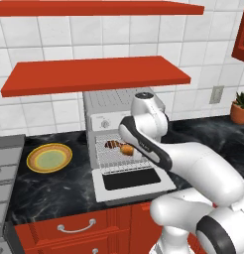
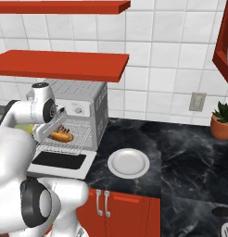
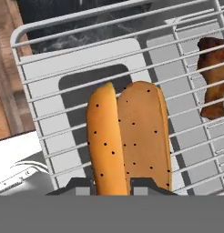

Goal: Open the toaster oven door. Place the hotdog bun on the top rack in the toaster oven and place the chicken drumstick on the bottom rack.

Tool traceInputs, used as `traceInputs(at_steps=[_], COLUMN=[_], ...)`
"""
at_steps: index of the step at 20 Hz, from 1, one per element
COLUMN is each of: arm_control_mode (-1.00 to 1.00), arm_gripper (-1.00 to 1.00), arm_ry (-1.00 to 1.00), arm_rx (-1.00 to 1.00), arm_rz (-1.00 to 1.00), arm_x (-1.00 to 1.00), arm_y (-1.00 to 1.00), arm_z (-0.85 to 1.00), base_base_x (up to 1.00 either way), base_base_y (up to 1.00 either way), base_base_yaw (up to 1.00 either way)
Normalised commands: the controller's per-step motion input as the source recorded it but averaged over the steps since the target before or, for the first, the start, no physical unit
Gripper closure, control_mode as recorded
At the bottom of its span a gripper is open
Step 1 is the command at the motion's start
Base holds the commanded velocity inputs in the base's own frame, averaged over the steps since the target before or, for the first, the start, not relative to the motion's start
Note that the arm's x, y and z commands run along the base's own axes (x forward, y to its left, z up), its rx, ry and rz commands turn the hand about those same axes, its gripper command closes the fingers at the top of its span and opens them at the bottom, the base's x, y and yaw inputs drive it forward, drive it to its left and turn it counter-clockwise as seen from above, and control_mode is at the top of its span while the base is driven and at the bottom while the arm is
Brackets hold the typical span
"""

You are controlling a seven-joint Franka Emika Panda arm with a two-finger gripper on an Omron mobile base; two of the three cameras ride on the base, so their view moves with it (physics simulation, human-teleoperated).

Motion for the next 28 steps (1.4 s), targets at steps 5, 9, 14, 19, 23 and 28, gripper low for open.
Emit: traceInputs(at_steps=[5,9,14,19,23,28], arm_control_mode=[-1.00,-1.00,-1.00,-1.00,-1.00,-1.00], arm_gripper=[1.00,1.00,1.00,1.00,1.00,-1.00], arm_ry=[0.04,0.00,0.01,0.02,0.00,0.04], arm_rx=[0.03,0.02,0.01,0.01,0.00,0.00], arm_rz=[0.13,0.12,0.10,0.07,0.05,0.02], arm_x=[0.00,0.00,-0.15,-0.16,-0.08,-0.18], arm_y=[0.18,0.09,0.00,0.00,0.00,0.00], arm_z=[-0.21,-0.10,-0.12,-0.16,-0.08,-0.11], base_base_x=[0.00,0.00,0.00,0.00,0.00,0.00], base_base_y=[0.00,0.00,0.00,0.00,0.00,0.00], base_base_yaw=[0.00,0.00,0.00,0.00,0.00,0.00])
